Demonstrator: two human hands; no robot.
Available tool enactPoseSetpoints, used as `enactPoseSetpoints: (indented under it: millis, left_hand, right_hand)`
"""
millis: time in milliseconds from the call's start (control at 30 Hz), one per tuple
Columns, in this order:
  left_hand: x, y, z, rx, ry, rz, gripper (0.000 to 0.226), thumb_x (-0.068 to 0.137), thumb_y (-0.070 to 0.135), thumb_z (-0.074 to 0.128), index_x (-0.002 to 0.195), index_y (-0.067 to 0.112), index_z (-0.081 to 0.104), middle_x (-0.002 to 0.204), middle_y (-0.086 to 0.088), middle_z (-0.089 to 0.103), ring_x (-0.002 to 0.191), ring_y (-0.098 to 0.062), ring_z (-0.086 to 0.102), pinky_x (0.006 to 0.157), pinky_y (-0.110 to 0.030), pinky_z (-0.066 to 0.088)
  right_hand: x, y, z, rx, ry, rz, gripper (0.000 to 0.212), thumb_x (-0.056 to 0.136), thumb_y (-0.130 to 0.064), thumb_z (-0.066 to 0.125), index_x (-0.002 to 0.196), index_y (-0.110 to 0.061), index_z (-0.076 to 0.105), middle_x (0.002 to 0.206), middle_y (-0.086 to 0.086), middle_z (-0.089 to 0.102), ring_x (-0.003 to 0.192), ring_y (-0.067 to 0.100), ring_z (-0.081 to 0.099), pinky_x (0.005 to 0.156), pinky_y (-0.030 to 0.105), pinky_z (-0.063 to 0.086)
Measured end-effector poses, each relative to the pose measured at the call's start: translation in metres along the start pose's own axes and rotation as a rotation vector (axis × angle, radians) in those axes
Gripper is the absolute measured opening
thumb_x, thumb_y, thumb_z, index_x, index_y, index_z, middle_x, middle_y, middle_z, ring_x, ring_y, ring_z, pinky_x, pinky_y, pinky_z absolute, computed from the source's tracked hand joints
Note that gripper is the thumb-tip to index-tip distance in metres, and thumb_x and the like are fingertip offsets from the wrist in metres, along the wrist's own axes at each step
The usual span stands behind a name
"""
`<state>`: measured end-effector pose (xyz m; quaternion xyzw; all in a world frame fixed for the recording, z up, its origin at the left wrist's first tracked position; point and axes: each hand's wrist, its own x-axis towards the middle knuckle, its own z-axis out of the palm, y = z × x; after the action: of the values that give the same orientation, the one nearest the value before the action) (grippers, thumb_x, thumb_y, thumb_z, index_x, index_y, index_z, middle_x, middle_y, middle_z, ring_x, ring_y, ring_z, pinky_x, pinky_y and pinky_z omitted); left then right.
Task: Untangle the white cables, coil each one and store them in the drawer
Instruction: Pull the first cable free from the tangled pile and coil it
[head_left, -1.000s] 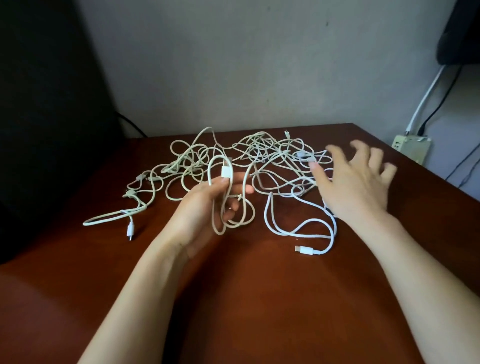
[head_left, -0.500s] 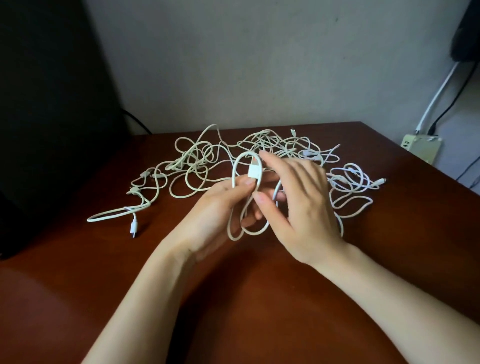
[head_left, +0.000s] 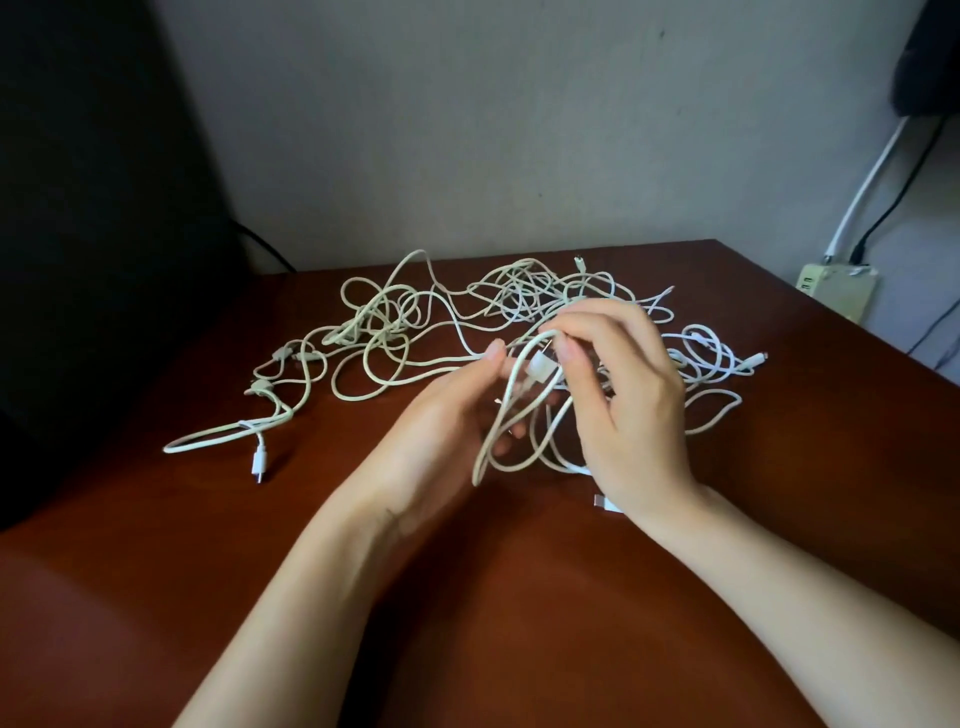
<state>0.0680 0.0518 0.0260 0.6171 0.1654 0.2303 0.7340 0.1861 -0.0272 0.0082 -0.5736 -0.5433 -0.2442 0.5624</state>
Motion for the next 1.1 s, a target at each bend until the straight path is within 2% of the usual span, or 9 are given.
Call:
enactPoseSetpoints:
  millis: [300, 433, 500, 567, 700, 767, 867, 1000, 1100]
  left_hand:
    - [-0.012, 0.003, 0.005, -0.027, 0.044, -0.031, 0.016, 0.088, 0.017, 0.054, 0.09, 0.003, 0.063, 0.058, 0.004, 0.059, 0.049, -0.004, 0.053, 0.049, -0.013, 0.044]
    - [-0.007, 0.002, -0.003, -0.065, 0.238, -0.016, 0.025, 0.1, 0.012, 0.041, 0.092, 0.007, 0.064, 0.065, 0.002, 0.044, 0.051, -0.005, 0.038, 0.049, -0.016, 0.033]
    - [-0.005, 0.003, -0.006, -0.09, 0.281, 0.012, 0.028, 0.1, 0.01, 0.039, 0.093, 0.008, 0.066, 0.068, 0.0, 0.041, 0.052, -0.005, 0.036, 0.051, -0.018, 0.029]
    - [-0.005, 0.005, -0.008, -0.132, 0.298, 0.044, 0.029, 0.099, 0.012, 0.04, 0.095, 0.007, 0.067, 0.066, 0.0, 0.038, 0.052, -0.006, 0.033, 0.051, -0.02, 0.026]
    - [-0.005, 0.009, -0.007, -0.242, 0.261, 0.075, 0.029, 0.096, 0.022, 0.042, 0.103, 0.01, 0.066, 0.063, 0.004, 0.033, 0.049, -0.005, 0.029, 0.051, -0.022, 0.02]
    - [-0.006, 0.011, -0.007, -0.224, 0.227, 0.091, 0.03, 0.087, 0.028, 0.049, 0.107, 0.011, 0.064, 0.064, 0.007, 0.036, 0.049, -0.004, 0.03, 0.049, -0.02, 0.02]
    - [-0.009, 0.013, -0.006, -0.108, 0.153, 0.117, 0.037, 0.08, 0.024, 0.064, 0.113, 0.011, 0.056, 0.069, 0.007, 0.042, 0.056, -0.005, 0.036, 0.053, -0.021, 0.024]
    - [-0.013, 0.011, -0.005, 0.031, 0.078, 0.109, 0.052, 0.074, 0.023, 0.063, 0.125, 0.026, 0.057, 0.089, 0.002, 0.06, 0.082, -0.014, 0.055, 0.081, -0.032, 0.041]
    - [-0.017, 0.008, -0.006, 0.117, -0.001, 0.107, 0.073, 0.067, 0.023, 0.072, 0.136, 0.029, 0.049, 0.114, 0.005, 0.067, 0.107, -0.006, 0.062, 0.089, -0.022, 0.048]
  right_hand:
    - [0.003, -0.001, -0.002, 0.01, 0.041, -0.077, 0.021, 0.095, -0.006, 0.049, 0.099, 0.003, 0.068, 0.1, 0.005, 0.058, 0.097, 0.013, 0.057, 0.09, 0.018, 0.042]
    - [0.002, -0.001, -0.003, 0.037, 0.004, -0.025, 0.021, 0.095, -0.012, 0.049, 0.098, 0.0, 0.066, 0.084, 0.0, 0.065, 0.079, 0.018, 0.062, 0.077, 0.021, 0.047]
    - [0.001, 0.0, -0.004, 0.051, -0.017, 0.005, 0.02, 0.095, -0.014, 0.049, 0.097, -0.002, 0.066, 0.075, -0.002, 0.066, 0.072, 0.009, 0.062, 0.07, 0.017, 0.046]
    - [0.001, 0.001, -0.005, 0.047, -0.026, 0.02, 0.02, 0.095, -0.015, 0.05, 0.097, -0.004, 0.066, 0.069, -0.007, 0.062, 0.064, 0.002, 0.057, 0.062, 0.012, 0.043]
    - [0.002, 0.003, -0.006, 0.052, -0.037, 0.055, 0.022, 0.096, -0.019, 0.05, 0.097, -0.007, 0.067, 0.057, -0.009, 0.056, 0.046, 0.011, 0.055, 0.047, 0.033, 0.044]
    - [0.003, 0.003, -0.007, 0.057, -0.043, 0.083, 0.021, 0.095, -0.02, 0.05, 0.096, -0.008, 0.067, 0.055, -0.013, 0.054, 0.048, 0.008, 0.056, 0.048, 0.027, 0.044]
    - [0.005, 0.002, -0.008, 0.09, -0.051, 0.181, 0.02, 0.095, -0.023, 0.051, 0.095, -0.011, 0.066, 0.053, -0.012, 0.057, 0.046, 0.008, 0.055, 0.047, 0.025, 0.043]
    - [0.009, 0.001, -0.009, 0.224, -0.044, 0.41, 0.015, 0.096, -0.019, 0.052, 0.087, -0.026, 0.061, 0.054, -0.007, 0.061, 0.039, 0.01, 0.051, 0.047, 0.018, 0.04]
    - [0.016, 0.003, -0.01, 0.343, -0.044, 0.611, 0.021, 0.098, -0.013, 0.05, 0.083, -0.023, 0.062, 0.051, -0.003, 0.06, 0.037, 0.011, 0.048, 0.046, 0.016, 0.038]
